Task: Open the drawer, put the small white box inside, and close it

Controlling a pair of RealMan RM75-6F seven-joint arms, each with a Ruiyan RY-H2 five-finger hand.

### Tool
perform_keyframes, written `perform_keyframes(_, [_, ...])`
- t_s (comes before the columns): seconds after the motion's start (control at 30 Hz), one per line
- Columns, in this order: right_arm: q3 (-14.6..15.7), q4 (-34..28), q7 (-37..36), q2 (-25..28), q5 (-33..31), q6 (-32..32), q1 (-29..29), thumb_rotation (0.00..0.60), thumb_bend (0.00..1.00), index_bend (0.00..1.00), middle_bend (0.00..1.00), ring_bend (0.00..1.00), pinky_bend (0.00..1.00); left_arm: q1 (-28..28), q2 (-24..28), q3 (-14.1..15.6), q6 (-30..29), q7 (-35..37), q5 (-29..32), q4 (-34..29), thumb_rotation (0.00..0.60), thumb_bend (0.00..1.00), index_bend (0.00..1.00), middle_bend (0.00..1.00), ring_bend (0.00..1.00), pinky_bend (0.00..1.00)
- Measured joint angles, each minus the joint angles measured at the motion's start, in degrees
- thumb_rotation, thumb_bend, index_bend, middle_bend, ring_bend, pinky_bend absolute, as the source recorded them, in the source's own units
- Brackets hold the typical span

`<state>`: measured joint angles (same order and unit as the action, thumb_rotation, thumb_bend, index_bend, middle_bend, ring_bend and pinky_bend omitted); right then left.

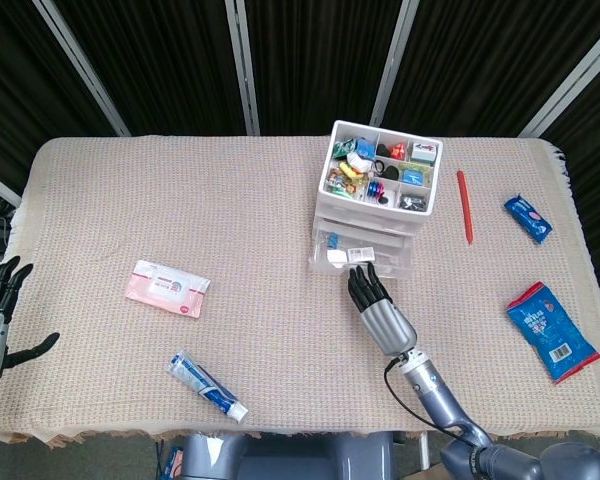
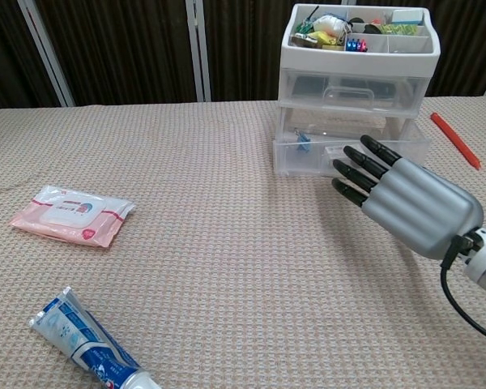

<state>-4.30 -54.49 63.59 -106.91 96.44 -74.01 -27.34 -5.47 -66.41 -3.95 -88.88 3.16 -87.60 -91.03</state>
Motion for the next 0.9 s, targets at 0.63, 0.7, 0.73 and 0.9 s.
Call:
perform_keyframes(0.63, [1.1, -0.4, 0.2, -2.1, 0.9, -0.4, -0.8, 0.6, 0.23, 0.08, 0.0, 0.0, 0.0, 0.1, 0.1, 0.0, 0.0, 0.3, 0.1, -0.3, 0.6, 0.19, 0.07, 0.0, 0.0, 0.0])
perform_keyframes(0.7, [0.8, 0.1, 0.3, -2.5, 0.6, -0.1, -1.0, 0.6, 0.23, 0.08, 0.0, 0.0, 0.0, 0.1, 0.1, 0.0, 0.0, 0.3, 0.2, -0.3, 0.6, 0.19, 0.07, 0.0, 0.0, 0.0])
perform_keyframes(0.73, [0.7, 0.3, 0.3, -2.7, 0.5, 0.0, -1.1, 0.6, 0.23, 0.08, 0.0, 0.0, 0.0, 0.1, 0.1, 0.0, 0.0, 0.3, 0.3, -0.4, 0.6, 0.19, 0.07, 0.0, 0.0, 0.0])
perform_keyframes(0.9, [0.0, 1.7, 0.4, -3.8, 0.0, 0.9, -2.2, 0.6, 0.23, 0.08, 0.0, 0.0, 0.0, 0.1, 0.1, -0.1, 0.2, 0.5, 0.5, -0.5, 0.6, 0.19, 0.07, 0.0, 0.0, 0.0])
